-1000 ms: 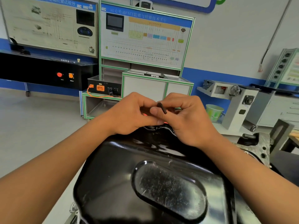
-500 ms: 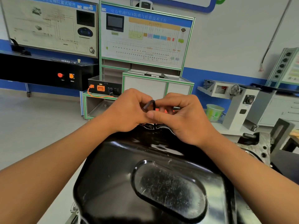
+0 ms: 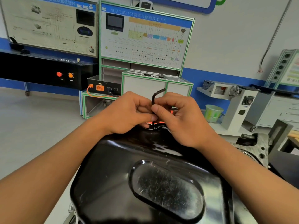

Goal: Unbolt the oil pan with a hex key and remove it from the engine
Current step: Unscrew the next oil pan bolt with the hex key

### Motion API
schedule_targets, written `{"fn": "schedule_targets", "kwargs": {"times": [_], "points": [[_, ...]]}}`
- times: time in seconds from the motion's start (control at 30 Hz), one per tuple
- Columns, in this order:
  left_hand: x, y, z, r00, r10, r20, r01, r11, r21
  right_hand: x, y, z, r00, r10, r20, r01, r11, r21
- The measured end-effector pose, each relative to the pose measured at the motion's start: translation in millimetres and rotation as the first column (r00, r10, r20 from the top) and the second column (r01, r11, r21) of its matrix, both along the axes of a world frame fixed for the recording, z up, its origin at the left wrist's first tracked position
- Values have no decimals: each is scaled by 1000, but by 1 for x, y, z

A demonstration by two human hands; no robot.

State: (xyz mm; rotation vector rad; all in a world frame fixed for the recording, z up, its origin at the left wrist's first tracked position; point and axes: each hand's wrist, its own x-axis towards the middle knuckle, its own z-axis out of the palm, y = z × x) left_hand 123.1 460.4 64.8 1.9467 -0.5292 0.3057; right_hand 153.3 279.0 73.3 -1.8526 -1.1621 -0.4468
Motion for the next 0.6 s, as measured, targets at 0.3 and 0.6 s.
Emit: {"fn": "schedule_targets", "kwargs": {"times": [0.3, 0.6], "points": [[-2, -6, 7, 990, 51, 132, -65, 992, 107, 5, 0, -2, 1000, 9, -26, -7, 996, 94], [-5, -3, 6, 998, -14, 61, 11, 998, 65, -1, 0, -3, 1000, 23, 11, -23, 999, 42]]}}
